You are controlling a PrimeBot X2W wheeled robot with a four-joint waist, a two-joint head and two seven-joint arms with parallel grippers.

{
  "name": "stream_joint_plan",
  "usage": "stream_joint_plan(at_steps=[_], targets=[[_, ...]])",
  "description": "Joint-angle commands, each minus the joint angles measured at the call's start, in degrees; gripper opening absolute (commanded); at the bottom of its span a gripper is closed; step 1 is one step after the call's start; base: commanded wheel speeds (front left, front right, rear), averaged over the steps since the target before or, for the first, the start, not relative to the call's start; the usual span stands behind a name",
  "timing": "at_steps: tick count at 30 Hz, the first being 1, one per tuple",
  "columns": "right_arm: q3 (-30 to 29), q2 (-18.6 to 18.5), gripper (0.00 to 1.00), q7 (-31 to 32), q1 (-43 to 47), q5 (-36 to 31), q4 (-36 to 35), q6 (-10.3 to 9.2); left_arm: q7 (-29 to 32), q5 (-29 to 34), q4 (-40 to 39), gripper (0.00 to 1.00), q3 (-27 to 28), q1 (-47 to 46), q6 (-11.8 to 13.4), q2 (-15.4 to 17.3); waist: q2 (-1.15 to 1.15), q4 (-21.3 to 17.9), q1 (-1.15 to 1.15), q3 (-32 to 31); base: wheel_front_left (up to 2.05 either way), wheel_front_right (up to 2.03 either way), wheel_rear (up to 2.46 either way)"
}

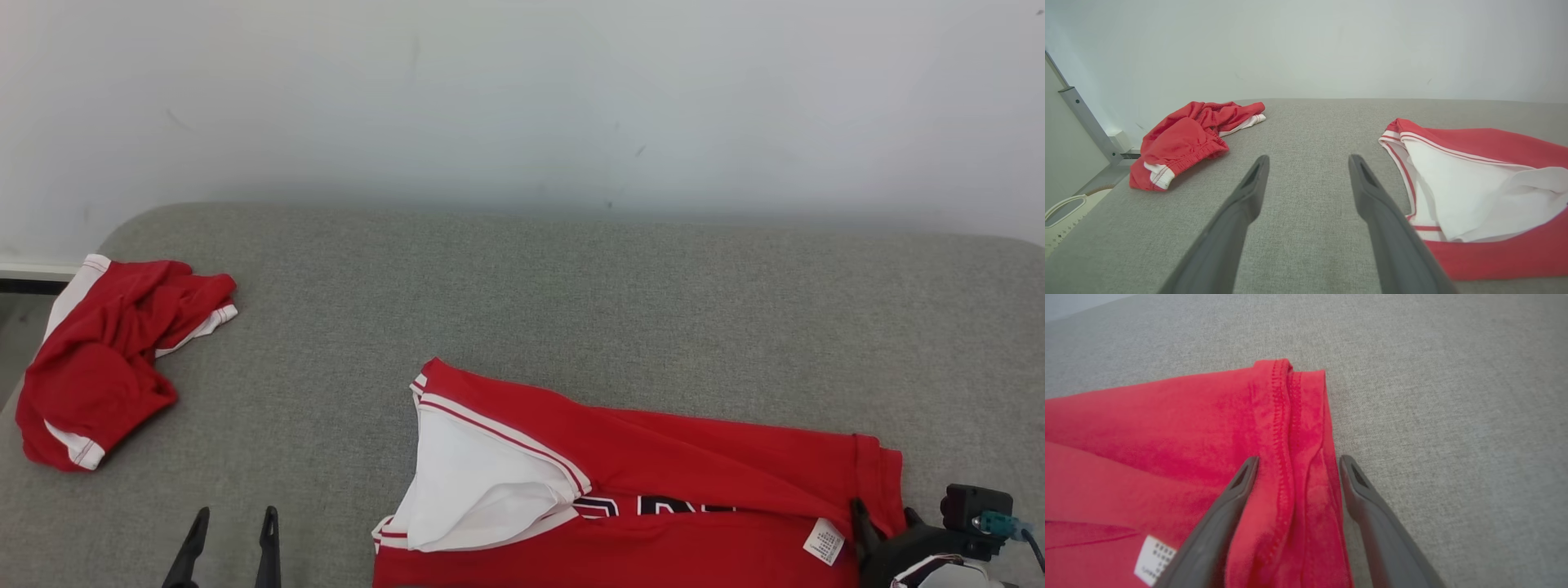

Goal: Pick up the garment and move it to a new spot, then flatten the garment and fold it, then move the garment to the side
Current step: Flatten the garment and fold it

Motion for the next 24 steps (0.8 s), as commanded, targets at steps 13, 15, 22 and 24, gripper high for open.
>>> stream_joint_plan(at_steps=[13,15,22,24], targets=[[0.3,-4.3,0.0,-1.5,-1.3,3.6,2.8,-0.19,-0.2,1.2,0.5,1.0,3.8,1.2,-1.5,-1.9,0.0,-1.9,0.0,-0.5,0.0,0.0,0.0],[-0.1,-6.1,0.0,-2.0,-1.6,3.5,3.0,-0.16,-0.2,1.5,0.6,1.0,4.0,1.0,-1.8,-2.3,0.0,-2.1,0.0,-0.5,0.0,0.0,0.0],[0.8,-8.4,0.0,-2.4,-3.8,4.4,-1.9,-0.15,-0.2,2.0,0.6,1.0,5.4,1.5,-2.1,-3.4,0.0,-3.7,0.0,-0.4,0.0,0.0,0.0],[1.9,-7.2,0.0,-0.9,-3.9,6.5,-6.2,-0.15,-0.2,2.0,0.6,1.0,5.9,1.8,-2.2,-3.6,0.0,-4.3,0.0,-0.3,0.0,0.0,0.0]])
